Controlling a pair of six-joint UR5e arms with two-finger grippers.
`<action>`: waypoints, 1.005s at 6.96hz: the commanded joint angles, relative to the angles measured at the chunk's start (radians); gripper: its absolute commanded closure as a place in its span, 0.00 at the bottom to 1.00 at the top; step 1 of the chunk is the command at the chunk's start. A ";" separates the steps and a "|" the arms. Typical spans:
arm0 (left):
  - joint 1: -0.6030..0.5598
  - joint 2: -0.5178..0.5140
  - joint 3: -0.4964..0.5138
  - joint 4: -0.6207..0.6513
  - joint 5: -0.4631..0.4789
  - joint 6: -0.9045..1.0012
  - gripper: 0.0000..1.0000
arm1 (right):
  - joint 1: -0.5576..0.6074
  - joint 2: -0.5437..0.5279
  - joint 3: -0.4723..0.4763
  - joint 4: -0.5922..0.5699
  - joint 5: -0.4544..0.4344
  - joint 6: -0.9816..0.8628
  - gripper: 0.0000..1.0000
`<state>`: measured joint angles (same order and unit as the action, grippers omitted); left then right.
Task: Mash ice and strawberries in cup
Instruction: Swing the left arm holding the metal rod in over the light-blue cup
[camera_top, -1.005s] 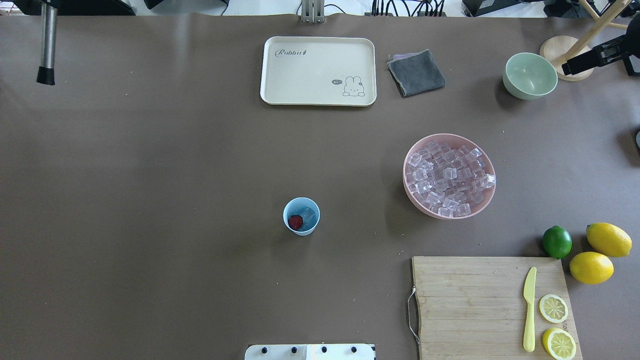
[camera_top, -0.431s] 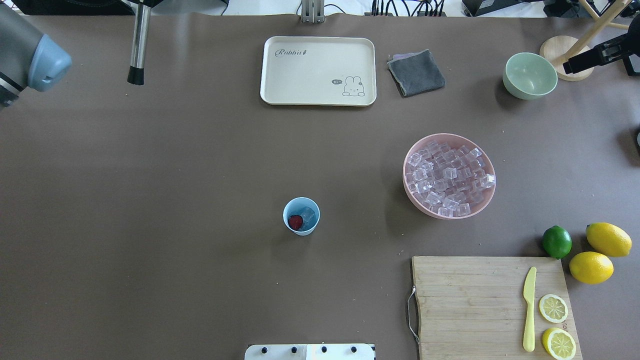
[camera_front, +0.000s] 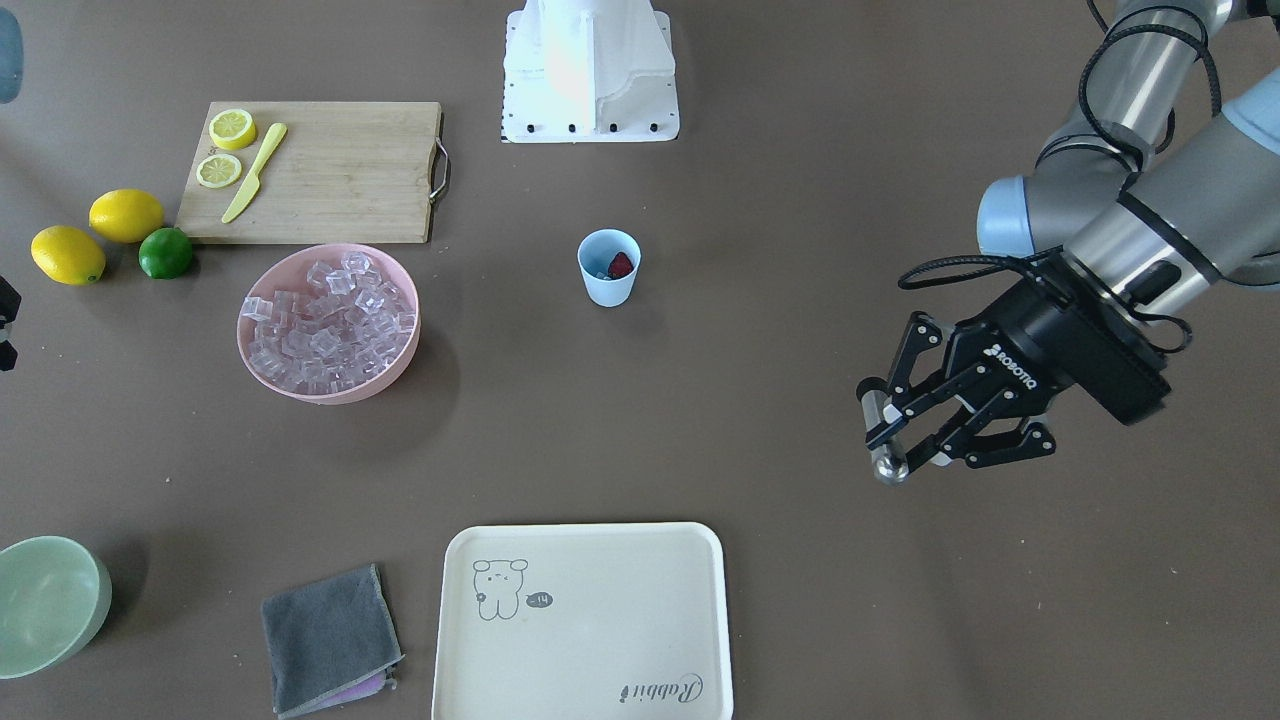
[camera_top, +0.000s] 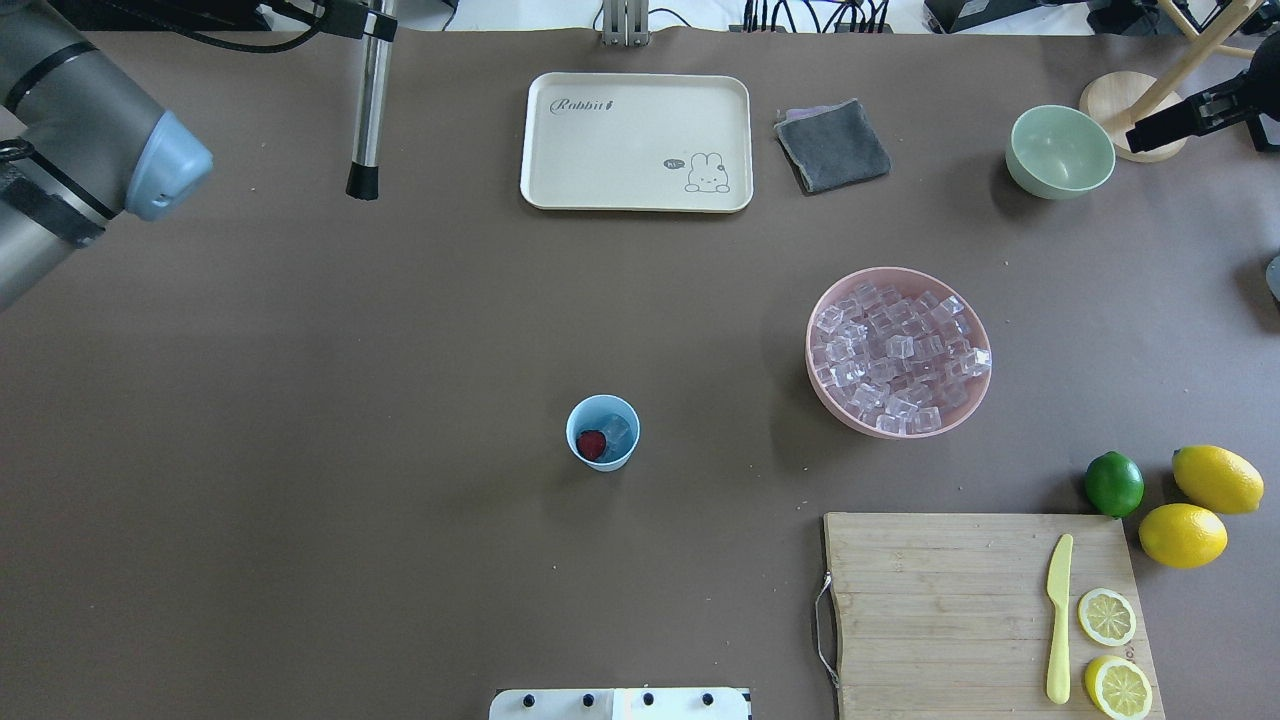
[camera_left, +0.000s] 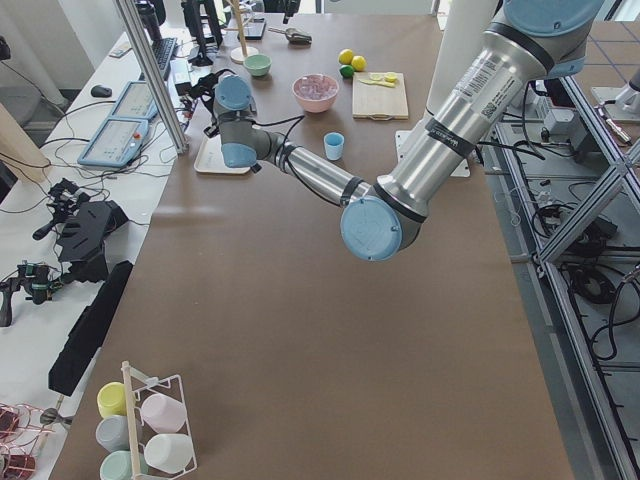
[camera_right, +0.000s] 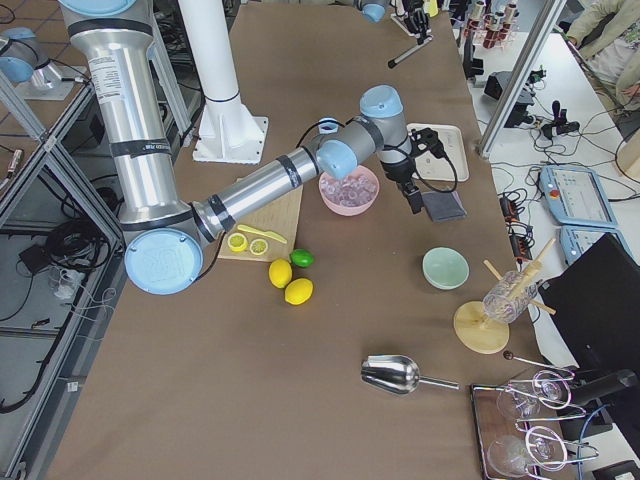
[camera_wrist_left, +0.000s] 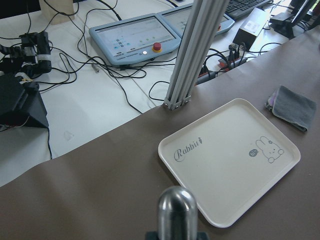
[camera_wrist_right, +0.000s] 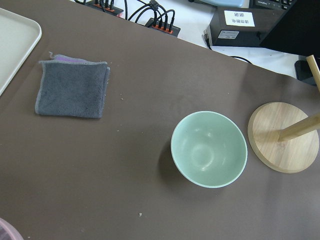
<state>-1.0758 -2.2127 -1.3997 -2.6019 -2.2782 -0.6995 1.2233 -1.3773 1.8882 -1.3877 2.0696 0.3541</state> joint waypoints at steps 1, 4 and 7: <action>0.077 -0.007 -0.022 -0.139 -0.001 -0.139 1.00 | -0.002 0.009 -0.041 0.004 -0.003 -0.001 0.00; 0.115 -0.007 -0.022 -0.372 -0.001 -0.221 1.00 | -0.002 0.009 -0.031 0.004 -0.014 0.000 0.00; 0.331 0.034 -0.009 -0.738 0.240 -0.371 1.00 | -0.002 0.009 -0.027 0.004 -0.019 0.000 0.00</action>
<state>-0.8533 -2.2016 -1.4151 -3.1937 -2.1642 -1.0199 1.2210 -1.3693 1.8601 -1.3836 2.0525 0.3543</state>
